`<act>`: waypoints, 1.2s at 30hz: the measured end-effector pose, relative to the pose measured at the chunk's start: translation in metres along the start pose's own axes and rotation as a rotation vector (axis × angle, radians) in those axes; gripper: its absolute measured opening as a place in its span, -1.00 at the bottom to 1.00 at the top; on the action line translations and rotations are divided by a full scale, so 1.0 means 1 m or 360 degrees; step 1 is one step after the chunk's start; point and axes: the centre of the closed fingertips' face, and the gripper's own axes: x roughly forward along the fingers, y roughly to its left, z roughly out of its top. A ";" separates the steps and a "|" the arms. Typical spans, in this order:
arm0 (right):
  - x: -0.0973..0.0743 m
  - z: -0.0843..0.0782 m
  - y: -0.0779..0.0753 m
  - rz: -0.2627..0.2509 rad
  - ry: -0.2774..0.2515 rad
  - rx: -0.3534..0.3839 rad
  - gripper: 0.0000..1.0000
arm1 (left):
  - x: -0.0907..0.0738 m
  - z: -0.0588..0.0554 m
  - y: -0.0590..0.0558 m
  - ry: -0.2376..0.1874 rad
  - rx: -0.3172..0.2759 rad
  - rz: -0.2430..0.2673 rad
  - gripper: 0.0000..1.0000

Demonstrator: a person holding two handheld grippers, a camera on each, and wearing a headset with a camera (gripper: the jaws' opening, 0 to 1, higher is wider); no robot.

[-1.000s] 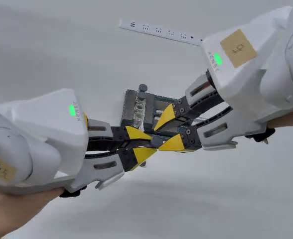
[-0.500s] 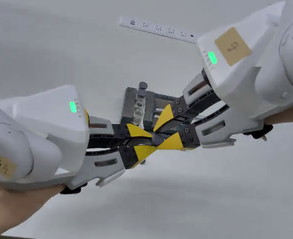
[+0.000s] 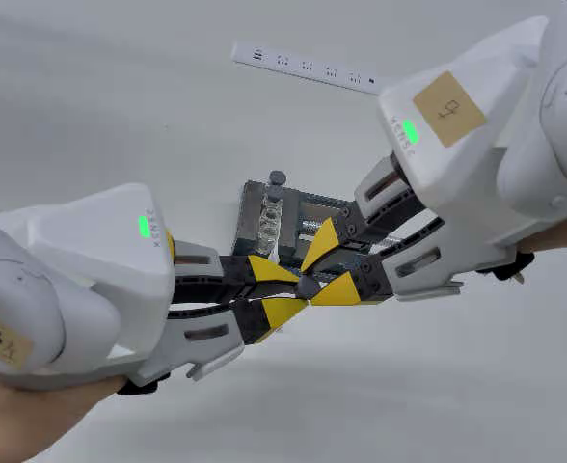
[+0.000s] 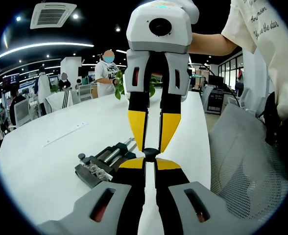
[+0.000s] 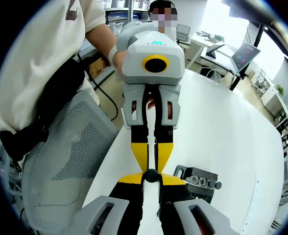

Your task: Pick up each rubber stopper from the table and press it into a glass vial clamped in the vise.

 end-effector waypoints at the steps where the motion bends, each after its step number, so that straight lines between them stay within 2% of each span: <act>1: 0.000 -0.001 0.000 0.0005 0.0007 -0.0002 -0.87 | 0.000 -0.001 0.000 0.0001 -0.0017 0.0000 -0.94; 3: 0.001 0.001 0.000 0.0002 0.0010 0.0001 -0.88 | 0.000 -0.001 0.001 -0.0002 0.0006 0.0017 -0.94; 8: 0.004 0.001 0.001 0.0014 0.0004 0.0020 -0.88 | 0.001 -0.005 0.001 0.0010 -0.0022 0.0023 -0.93; 12: 0.003 -0.002 -0.005 -0.0016 -0.0005 0.0035 -0.88 | 0.001 -0.009 0.005 0.0019 -0.0055 0.0048 -0.83; 17: 0.002 -0.009 -0.012 -0.0031 0.0006 0.0068 -0.88 | 0.001 -0.020 0.015 0.0058 -0.0106 0.0131 -0.46; 22: 0.005 -0.013 -0.024 -0.0028 0.0001 0.0092 -0.88 | -0.007 -0.029 0.032 0.0085 -0.0140 0.0281 0.03; 27: 0.006 -0.018 -0.042 -0.0032 0.0026 0.0079 -0.89 | -0.016 -0.040 0.042 0.0122 -0.0193 0.0390 0.46; 28: 0.006 -0.020 -0.046 -0.0033 0.0038 0.0079 -0.89 | -0.018 -0.044 0.047 0.0135 -0.0214 0.0435 0.63; 30: 0.006 -0.024 -0.056 -0.0045 0.0063 0.0056 -0.89 | -0.021 -0.047 0.049 0.0153 -0.0234 0.0471 0.85; 34: 0.009 -0.027 -0.070 -0.0040 0.0106 0.0033 -0.89 | -0.025 -0.052 0.050 0.0156 -0.0268 0.0471 0.95; 36: 0.010 -0.028 -0.078 -0.0048 0.0129 -0.0018 -0.89 | -0.027 -0.054 0.050 0.0161 -0.0273 0.0475 0.98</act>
